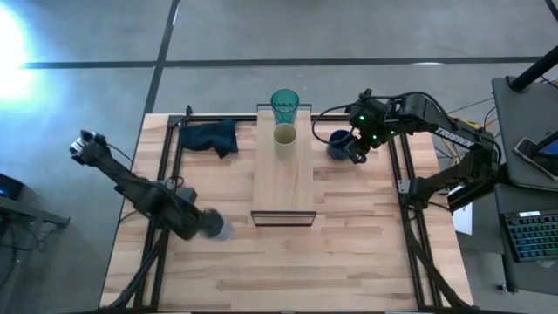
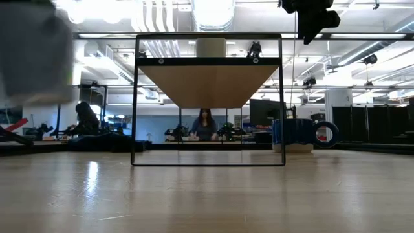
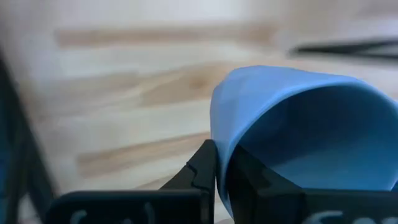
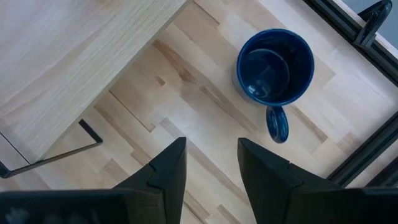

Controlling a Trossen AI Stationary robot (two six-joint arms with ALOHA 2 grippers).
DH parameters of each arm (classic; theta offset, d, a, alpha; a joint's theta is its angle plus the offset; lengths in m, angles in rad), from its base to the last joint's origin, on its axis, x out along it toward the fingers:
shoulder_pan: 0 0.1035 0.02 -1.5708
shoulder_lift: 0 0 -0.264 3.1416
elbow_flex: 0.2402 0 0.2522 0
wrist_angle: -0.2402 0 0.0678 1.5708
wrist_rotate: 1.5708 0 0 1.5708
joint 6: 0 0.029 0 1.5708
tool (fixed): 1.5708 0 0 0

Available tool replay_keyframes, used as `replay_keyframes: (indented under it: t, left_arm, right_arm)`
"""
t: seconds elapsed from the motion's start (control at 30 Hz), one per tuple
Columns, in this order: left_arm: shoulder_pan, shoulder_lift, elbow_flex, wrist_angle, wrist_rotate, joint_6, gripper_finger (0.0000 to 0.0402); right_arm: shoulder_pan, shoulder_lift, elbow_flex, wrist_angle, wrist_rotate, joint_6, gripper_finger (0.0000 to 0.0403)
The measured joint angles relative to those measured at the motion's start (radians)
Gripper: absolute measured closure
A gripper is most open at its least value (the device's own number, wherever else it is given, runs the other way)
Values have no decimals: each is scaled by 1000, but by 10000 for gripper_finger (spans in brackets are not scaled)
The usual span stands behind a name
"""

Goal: Stack small to large cups/mugs on shelf
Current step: Put the purple mug on the shelf

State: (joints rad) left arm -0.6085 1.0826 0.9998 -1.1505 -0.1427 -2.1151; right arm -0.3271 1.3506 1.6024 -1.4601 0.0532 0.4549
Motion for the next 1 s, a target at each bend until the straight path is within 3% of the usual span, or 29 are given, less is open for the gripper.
replay_keyframes:
  t: [0.13,0.23,0.47,0.7,1.0]
  left_arm:
    - [57,-96,65,-51,-164,16,400]
    - [130,-128,109,-118,-215,89,400]
    - [371,-108,205,-139,-215,383,401]
    - [588,3,326,-65,-182,680,401]
    - [694,234,445,77,-20,898,401]
  right_arm:
    - [0,0,0,0,0,-1,266]
    - [0,0,0,0,0,-2,266]
    - [0,0,0,1,0,8,266]
    - [0,0,0,0,0,8,266]
    - [0,-6,0,-1,0,7,266]
